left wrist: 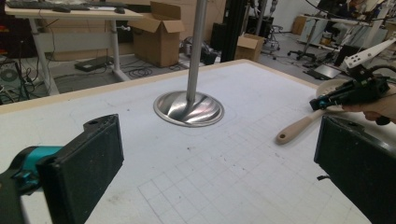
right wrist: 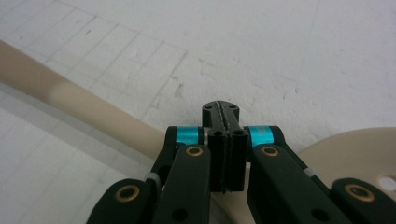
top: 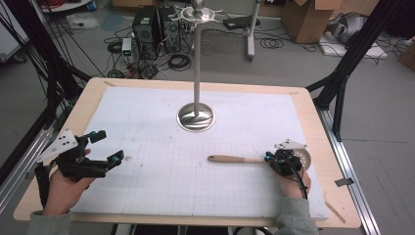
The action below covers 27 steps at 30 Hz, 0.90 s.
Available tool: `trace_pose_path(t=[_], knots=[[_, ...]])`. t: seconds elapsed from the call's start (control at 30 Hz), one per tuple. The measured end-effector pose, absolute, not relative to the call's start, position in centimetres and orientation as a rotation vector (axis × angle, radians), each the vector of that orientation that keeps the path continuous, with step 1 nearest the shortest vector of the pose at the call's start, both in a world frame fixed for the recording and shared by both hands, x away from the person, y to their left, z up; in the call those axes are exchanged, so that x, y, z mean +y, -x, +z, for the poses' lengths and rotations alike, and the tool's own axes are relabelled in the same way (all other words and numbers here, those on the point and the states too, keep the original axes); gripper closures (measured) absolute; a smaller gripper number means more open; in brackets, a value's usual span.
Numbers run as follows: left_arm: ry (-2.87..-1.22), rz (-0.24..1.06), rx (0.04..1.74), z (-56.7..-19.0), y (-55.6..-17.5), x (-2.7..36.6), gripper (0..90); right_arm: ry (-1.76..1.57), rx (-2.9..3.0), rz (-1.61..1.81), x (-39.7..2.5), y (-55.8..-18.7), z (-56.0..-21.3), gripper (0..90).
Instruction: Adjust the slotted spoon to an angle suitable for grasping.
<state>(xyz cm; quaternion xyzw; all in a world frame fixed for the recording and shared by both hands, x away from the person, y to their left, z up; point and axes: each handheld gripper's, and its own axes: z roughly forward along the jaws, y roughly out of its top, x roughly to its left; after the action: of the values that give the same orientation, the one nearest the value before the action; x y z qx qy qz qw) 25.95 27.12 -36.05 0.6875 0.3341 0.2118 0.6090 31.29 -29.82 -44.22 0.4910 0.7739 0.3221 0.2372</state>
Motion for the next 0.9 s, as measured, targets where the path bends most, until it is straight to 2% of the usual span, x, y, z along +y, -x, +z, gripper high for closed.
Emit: trace_pose_path(t=[0.33, 0.9], knots=[[-1.589, 0.475, 0.760, -36.0, -26.3, 26.6, 1.8, -1.365, 2.112, 0.905, -31.1, -29.0, -44.3, 90.0], [-1.596, 0.465, 0.744, -35.9, -26.6, 26.1, 1.8, -1.341, 2.128, 0.883, -32.2, -27.8, -44.1, 90.0]])
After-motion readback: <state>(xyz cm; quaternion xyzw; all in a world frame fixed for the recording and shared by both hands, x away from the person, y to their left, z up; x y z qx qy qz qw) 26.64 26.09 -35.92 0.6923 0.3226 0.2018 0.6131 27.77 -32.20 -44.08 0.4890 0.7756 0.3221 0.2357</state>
